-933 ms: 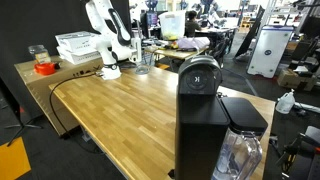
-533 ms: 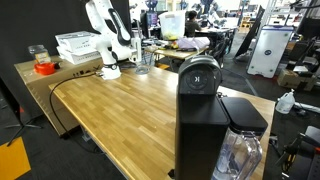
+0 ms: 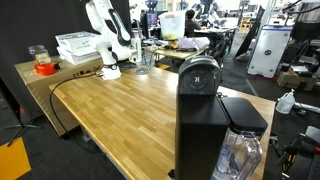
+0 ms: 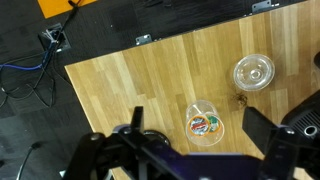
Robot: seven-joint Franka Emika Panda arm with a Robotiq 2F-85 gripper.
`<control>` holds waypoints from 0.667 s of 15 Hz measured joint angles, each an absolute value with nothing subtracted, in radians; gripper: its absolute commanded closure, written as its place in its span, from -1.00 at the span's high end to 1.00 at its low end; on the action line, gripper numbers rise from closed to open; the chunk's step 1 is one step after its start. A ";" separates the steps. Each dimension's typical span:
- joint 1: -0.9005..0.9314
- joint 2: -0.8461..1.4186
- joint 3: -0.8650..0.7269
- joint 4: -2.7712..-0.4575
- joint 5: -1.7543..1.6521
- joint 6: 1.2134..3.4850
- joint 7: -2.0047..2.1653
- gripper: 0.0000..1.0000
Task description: Put the black lid on the gray bowl
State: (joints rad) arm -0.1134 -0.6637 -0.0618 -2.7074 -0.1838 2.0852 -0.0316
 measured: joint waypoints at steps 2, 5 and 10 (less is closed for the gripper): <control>-0.113 -0.665 -0.062 -2.708 -0.184 2.085 -0.032 1.00; -0.113 -0.665 -0.062 -2.708 -0.184 2.085 -0.032 1.00; -0.114 -0.661 -0.071 -2.686 -0.184 2.108 -0.032 1.00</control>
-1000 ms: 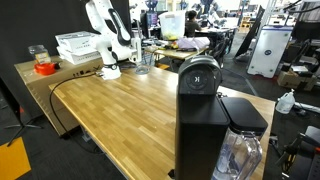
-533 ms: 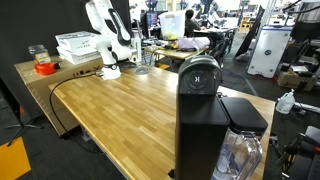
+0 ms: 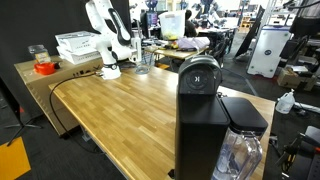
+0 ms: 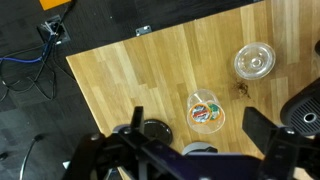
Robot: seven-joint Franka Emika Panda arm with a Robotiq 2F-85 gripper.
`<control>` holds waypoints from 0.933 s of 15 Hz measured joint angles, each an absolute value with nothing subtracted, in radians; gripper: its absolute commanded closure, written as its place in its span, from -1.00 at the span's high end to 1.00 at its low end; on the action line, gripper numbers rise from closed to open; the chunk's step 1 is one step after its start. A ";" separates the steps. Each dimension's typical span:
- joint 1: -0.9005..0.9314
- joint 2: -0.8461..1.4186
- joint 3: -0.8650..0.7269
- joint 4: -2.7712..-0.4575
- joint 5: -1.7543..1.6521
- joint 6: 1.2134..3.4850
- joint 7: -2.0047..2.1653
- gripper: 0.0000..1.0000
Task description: Put the black lid on the gray bowl
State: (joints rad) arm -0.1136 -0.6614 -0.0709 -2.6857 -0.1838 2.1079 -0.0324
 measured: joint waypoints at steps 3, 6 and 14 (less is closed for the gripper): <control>-0.128 -0.613 -0.104 -2.621 -0.184 2.163 -0.023 1.00; -0.147 -0.498 -0.140 -2.548 -0.183 2.200 -0.008 1.00; -0.154 -0.303 -0.161 -2.436 -0.167 2.216 0.033 1.00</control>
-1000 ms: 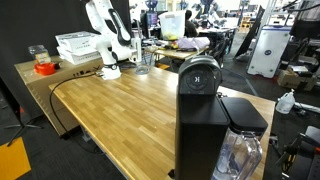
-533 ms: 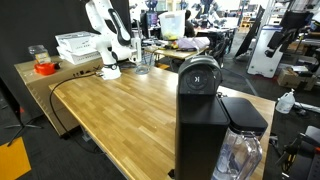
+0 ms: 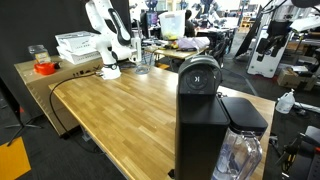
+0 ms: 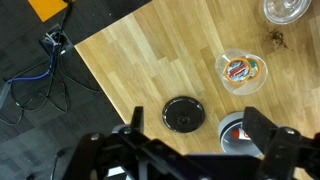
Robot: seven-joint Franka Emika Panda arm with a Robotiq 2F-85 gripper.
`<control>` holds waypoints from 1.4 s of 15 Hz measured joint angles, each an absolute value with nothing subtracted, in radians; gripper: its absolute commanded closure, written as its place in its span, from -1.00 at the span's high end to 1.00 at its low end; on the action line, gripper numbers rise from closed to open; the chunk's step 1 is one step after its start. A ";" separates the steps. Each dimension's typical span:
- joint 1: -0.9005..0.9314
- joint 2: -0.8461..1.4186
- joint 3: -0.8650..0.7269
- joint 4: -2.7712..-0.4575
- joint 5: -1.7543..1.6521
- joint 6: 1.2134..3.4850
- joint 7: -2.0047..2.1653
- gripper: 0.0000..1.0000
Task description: Put the black lid on the gray bowl
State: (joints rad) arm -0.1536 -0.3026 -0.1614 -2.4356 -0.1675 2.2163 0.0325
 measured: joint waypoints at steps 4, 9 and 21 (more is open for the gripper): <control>-0.154 -0.305 -0.161 -2.436 -0.167 2.216 0.033 1.00; -0.149 -0.304 -0.160 -2.428 -0.162 2.216 0.028 1.00; -0.134 0.075 -0.160 -2.032 -0.102 2.117 -0.137 1.00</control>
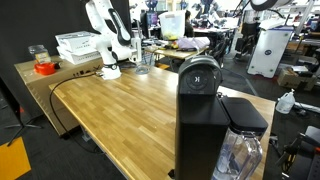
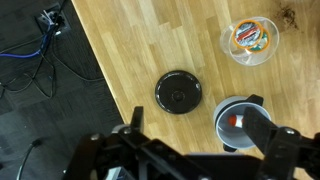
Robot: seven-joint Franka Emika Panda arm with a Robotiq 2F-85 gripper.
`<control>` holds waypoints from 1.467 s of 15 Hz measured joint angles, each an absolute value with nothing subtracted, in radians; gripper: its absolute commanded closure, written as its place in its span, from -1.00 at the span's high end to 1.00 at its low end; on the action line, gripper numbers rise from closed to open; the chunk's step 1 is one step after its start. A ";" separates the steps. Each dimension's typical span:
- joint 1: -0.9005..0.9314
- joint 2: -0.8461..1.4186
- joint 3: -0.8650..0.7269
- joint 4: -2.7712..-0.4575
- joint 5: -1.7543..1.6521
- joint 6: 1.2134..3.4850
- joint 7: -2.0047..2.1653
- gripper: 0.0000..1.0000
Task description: Put the black lid on the gray bowl
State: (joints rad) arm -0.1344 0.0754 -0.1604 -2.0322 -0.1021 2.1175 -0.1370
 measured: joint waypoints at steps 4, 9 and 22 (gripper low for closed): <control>-0.135 0.097 -0.160 -2.000 -0.102 2.094 -0.143 1.00; -0.135 0.097 -0.160 -2.000 -0.102 2.089 -0.143 1.00; -0.157 0.286 -0.155 -1.889 0.037 2.167 -0.163 1.00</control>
State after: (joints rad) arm -0.1569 0.2856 -0.1547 -1.8888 0.0366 2.1670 -0.1628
